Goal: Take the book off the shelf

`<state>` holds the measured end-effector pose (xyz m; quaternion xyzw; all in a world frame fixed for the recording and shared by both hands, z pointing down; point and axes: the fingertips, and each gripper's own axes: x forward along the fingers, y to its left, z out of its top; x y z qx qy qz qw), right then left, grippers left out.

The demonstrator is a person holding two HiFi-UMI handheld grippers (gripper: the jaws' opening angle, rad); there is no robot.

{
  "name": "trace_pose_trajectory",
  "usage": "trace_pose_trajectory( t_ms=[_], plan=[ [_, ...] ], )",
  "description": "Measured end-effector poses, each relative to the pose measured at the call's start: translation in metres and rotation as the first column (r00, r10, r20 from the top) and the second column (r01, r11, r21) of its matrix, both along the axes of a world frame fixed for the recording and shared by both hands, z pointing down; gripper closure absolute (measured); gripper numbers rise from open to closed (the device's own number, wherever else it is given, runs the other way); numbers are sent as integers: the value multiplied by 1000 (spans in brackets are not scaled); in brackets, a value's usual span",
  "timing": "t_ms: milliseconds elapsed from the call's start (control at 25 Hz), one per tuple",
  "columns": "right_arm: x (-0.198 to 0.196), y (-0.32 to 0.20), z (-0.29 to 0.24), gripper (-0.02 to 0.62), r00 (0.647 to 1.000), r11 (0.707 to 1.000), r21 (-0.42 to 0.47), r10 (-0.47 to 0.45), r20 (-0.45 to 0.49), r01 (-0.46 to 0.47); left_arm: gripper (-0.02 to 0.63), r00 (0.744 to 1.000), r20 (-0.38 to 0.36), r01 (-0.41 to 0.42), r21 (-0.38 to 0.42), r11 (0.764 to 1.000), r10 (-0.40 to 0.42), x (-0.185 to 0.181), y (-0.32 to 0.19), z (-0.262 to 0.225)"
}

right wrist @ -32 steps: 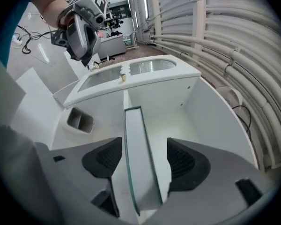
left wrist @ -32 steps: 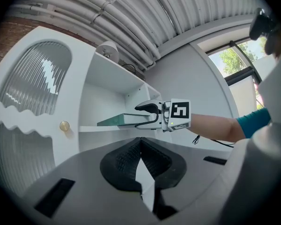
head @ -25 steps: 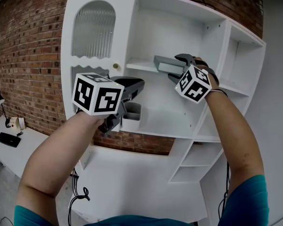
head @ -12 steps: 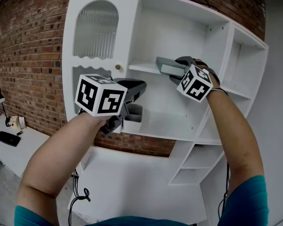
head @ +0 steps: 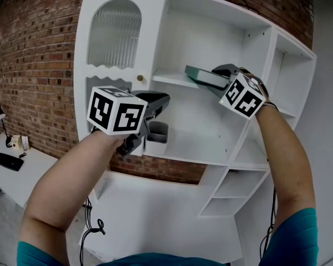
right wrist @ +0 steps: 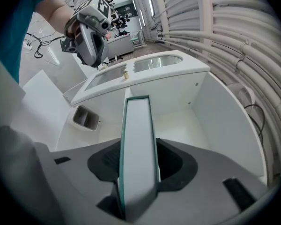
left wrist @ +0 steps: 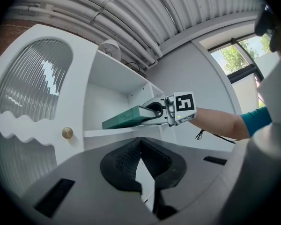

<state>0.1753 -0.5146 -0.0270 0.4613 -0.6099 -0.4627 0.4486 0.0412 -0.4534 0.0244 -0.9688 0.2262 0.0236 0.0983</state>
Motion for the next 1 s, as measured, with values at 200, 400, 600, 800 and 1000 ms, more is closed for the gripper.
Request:
trace_pose_trajectory(
  t_ms=[200,400,600,800,1000],
  plan=[
    [4,20,-24,423,997,995,98,-21,69,14,591,1000,2,-1,13,1000,1,2,3,-2],
    [9,41,-33,425,998,982,186,-33,60,21,590,1000,2,-2,18,1000,2,6,7,-4],
    [10,67,-43,425,993,968,246,-76,90,52,591,1000,3,-7,24,1000,6,10,14,-4],
    [6,100,-52,425,978,952,287,-154,143,108,591,1000,-4,-7,17,1000,7,11,20,0],
    [0,132,-53,425,957,936,313,-225,185,159,589,1000,-8,-6,4,1000,7,7,28,8]
  ],
)
